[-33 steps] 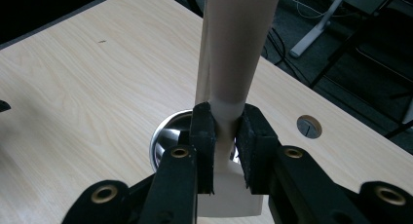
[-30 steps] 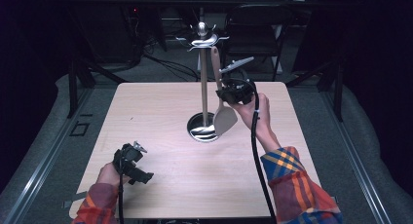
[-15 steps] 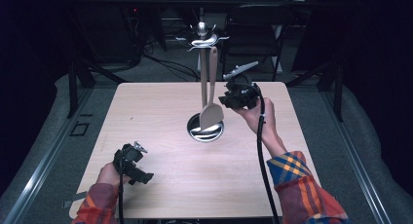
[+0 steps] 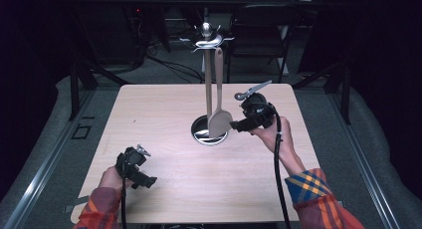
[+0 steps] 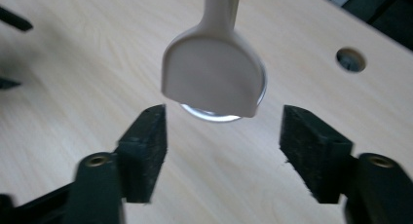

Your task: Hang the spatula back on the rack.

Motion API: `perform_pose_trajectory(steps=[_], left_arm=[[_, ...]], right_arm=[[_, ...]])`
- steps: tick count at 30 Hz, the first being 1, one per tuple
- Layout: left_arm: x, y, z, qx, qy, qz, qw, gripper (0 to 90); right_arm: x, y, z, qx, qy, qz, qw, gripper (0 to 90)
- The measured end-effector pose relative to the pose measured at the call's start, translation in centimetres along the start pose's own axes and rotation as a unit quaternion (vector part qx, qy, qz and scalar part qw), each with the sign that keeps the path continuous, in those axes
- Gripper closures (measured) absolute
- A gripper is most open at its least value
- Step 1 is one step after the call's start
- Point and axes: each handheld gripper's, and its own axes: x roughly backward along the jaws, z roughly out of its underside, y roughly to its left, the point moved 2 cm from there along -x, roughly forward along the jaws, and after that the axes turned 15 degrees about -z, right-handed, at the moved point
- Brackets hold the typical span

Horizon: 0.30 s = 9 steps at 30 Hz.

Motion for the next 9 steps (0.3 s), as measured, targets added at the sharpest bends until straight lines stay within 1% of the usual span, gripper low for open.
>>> perform_pose_trajectory(steps=[1,2,3,4,7,8,9], left_arm=[[0.0,0.0,0.0,0.000,0.000,0.000,1.0000,0.2],[0.0,0.0,0.0,0.000,0.000,0.000,1.0000,0.2],[0.0,0.0,0.0,0.000,0.000,0.000,1.0000,0.2],[0.0,0.0,0.0,0.001,0.000,0.001,1.0000,0.2],[0.0,0.0,0.0,0.000,0.000,0.001,1.0000,0.2],[-0.1,0.0,0.0,0.000,0.000,0.000,1.0000,0.2],[-0.1,0.0,-0.1,-0.001,-0.001,0.000,1.0000,0.2]], right_arm=[[0.0,0.0,0.5,0.000,0.018,0.002,0.9998,26.9],[0.1,0.0,1.6,-0.007,0.056,-0.010,0.9984,18.6],[0.1,0.0,1.6,-0.007,0.056,-0.010,0.9984,18.6],[-0.3,0.0,2.2,-0.009,0.042,-0.021,0.9989,15.9],[-0.9,0.1,4.5,-0.019,0.058,-0.027,0.9977,14.3],[-1.1,0.0,5.9,-0.027,0.064,-0.030,0.9971,13.2],[-1.1,0.0,5.9,-0.027,0.064,-0.030,0.9971,13.2]])
